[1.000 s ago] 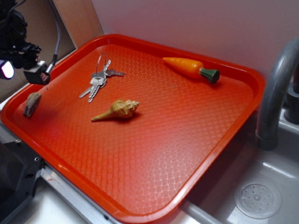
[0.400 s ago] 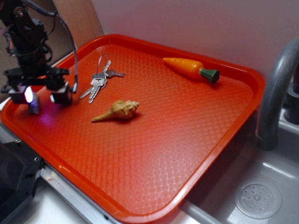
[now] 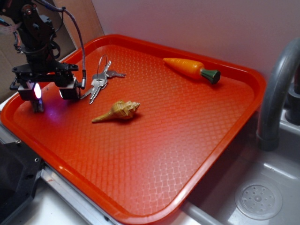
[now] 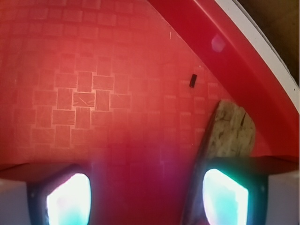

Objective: Grab the wood chip.

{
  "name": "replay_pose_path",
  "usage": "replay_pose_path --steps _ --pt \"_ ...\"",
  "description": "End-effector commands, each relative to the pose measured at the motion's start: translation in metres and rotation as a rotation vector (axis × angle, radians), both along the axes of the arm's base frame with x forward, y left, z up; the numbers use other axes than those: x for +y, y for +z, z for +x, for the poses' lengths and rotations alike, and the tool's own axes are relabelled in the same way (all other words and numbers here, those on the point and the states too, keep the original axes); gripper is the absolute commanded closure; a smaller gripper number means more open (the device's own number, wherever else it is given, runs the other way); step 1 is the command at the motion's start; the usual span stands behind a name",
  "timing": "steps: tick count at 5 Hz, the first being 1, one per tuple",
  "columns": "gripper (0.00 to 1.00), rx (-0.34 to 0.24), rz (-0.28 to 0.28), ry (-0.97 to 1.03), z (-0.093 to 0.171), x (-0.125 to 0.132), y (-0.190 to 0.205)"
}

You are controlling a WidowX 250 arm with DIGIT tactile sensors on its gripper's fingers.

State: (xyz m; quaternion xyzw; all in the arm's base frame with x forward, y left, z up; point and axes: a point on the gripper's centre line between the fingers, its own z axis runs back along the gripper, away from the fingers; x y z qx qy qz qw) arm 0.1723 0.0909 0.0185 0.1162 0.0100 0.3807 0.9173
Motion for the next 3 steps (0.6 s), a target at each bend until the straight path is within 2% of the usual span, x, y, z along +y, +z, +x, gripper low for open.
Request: replay_pose_path --steps 1,2,3 --pt "0.0 -0.012 0.042 -0.077 -0.017 0.017 -0.017" --pt "0.0 0.042 0.03 0.026 -0.03 0.033 -0.023" --pt "0.0 0.028 0.034 0.041 -0.038 0.038 -0.015"
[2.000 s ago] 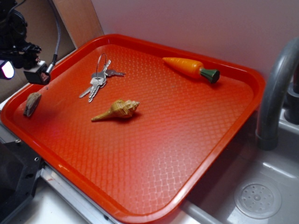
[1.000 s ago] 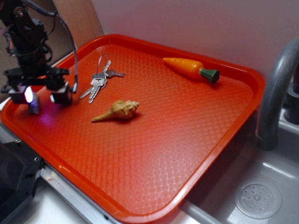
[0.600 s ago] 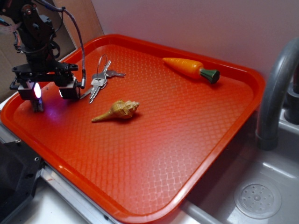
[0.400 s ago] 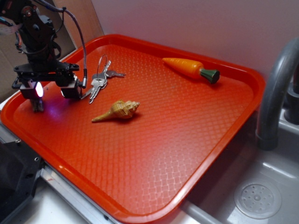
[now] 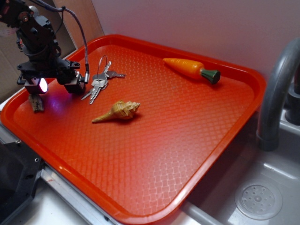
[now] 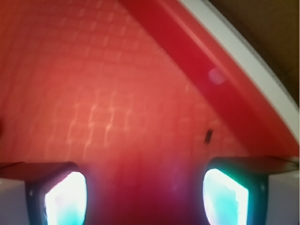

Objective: Grab the wood chip.

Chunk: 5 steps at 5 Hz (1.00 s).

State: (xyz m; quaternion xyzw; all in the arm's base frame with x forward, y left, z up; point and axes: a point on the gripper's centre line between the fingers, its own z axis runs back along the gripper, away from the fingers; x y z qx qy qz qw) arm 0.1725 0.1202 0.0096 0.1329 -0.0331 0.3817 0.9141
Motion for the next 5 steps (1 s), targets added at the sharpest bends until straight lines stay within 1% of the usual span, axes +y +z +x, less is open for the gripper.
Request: replay_pose_path --steps 1,2,3,4,5 --pt "0.0 0.066 -0.049 0.049 -0.044 0.025 -0.003" --pt "0.0 0.034 -0.067 0.049 -0.051 0.031 0.013" --pt "0.0 0.018 -0.073 0.039 -0.051 0.025 0.021" --pt "0.0 0.037 -0.055 0.021 -0.049 0.02 0.016" --pt "0.0 0.085 -0.013 -0.008 -0.048 0.012 -0.005"
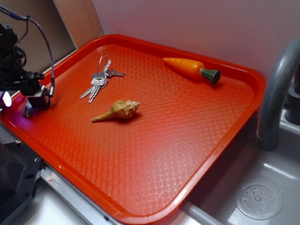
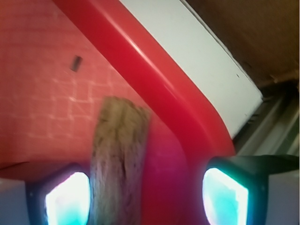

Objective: Grab the wood chip.

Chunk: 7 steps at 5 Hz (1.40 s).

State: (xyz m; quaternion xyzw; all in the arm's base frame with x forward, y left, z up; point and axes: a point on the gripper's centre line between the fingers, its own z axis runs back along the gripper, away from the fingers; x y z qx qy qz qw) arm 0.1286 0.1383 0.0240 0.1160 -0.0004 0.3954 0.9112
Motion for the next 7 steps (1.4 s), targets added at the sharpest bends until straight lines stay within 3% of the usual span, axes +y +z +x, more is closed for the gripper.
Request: replay_pose_path --steps 1,3,5,7 --pt "0.0 0.009 0.028 -0.076 0.003 -0.024 -0.027" --pt "0.0 -0.056 -0.089 -0.046 0.01 -0.049 -0.019" --pt "0.0 -0.041 -0.123 -0.094 0.002 -0.062 -0.016" --pt "0.0 -0.046 -0.116 -0.111 0.0 -0.062 -0.017"
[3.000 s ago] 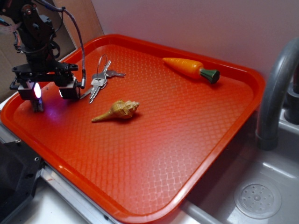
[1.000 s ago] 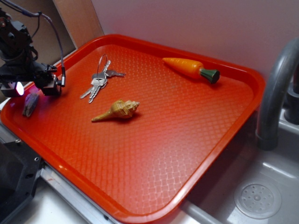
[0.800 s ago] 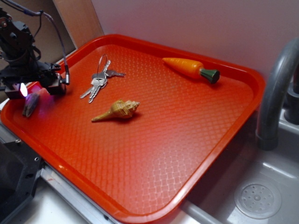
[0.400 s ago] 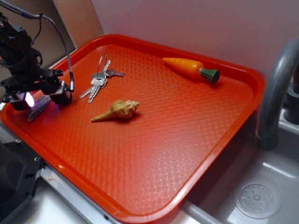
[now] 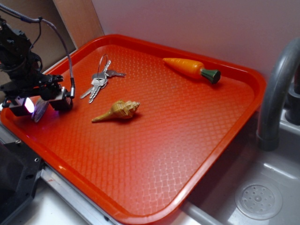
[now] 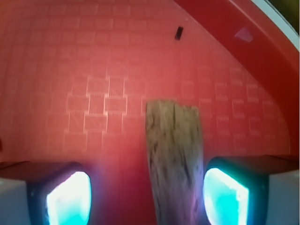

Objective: Grab the wood chip.

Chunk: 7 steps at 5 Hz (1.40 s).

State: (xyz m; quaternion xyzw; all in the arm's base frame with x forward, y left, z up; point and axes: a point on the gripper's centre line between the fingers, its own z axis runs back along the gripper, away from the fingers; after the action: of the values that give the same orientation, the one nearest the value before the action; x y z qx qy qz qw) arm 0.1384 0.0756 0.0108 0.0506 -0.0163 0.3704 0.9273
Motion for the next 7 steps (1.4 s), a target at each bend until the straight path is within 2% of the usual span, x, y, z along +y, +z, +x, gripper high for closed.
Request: replay_pose_path --steps 1,2,7 --pt "0.0 0.03 0.013 -0.107 -0.0096 0.0025 -0.0087" --pt "1.0 0.027 0.005 -0.141 -0.0098 0.0048 -0.0154" --pt "1.0 0.026 0.06 -0.181 -0.0107 0.0048 -0.013"
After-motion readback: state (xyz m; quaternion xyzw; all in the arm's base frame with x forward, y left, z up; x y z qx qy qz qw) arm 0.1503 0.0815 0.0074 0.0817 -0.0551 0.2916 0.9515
